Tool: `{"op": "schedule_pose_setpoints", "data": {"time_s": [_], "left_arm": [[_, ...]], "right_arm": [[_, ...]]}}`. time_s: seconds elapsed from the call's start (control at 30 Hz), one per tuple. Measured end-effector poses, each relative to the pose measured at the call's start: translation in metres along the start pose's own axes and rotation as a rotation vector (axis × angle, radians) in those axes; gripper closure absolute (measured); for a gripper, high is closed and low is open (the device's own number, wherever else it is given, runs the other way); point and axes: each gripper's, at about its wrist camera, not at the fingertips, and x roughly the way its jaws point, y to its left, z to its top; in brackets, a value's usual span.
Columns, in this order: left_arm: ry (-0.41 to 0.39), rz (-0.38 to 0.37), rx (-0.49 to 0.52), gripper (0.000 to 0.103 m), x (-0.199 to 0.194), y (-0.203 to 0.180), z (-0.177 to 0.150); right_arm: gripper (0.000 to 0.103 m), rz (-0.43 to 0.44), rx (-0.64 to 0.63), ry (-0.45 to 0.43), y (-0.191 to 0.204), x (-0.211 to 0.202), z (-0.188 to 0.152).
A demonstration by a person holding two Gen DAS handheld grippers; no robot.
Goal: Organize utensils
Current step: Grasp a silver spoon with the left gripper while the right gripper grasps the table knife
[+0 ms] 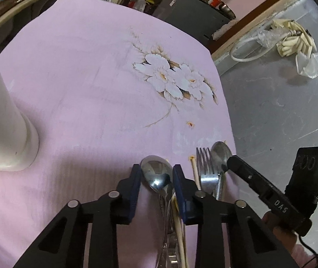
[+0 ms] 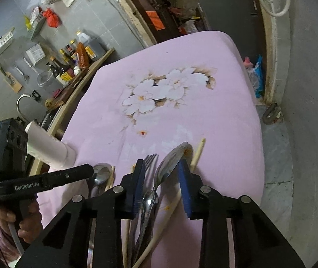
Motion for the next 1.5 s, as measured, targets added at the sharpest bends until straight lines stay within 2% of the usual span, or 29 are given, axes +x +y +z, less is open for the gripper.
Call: {"op": "schedule_pose_setpoints", "data": {"time_s": [0.17,0.47,0.67,0.9,1.17,1.5], "left_arm": [[0.013,-0.02,0.002,0.083,0.002,-0.004,0.001],[0.094,-0.059,0.032,0.084,0.015,-0.015,0.01],[0.083,-0.032,0.016,0.083,0.006,-0.005,0.002],[0.147,-0.085,0.005,0.083,0.023,-0.002,-0.003],[0.164,-0.144,-0.049,0.082,0.037,0.001,0.008],[0.158,-0.154,-0.068,0.082,0.046,0.002,0.025]], "right_arm": [[0.082,0.002,-0.011,0.026,-0.001,0.007,0.006],[0.083,0.04,0.004,0.097,-0.01,0.021,0.019],[0.083,0.04,-0.004,0.11,-0.01,0.02,0.018],[0.083,0.046,0.015,0.128,-0.014,0.024,0.015],[0.083,0.068,0.013,0.145,-0.013,0.028,0.02],[0.083,0.126,0.11,0.197,-0.026,0.046,0.032]]}}
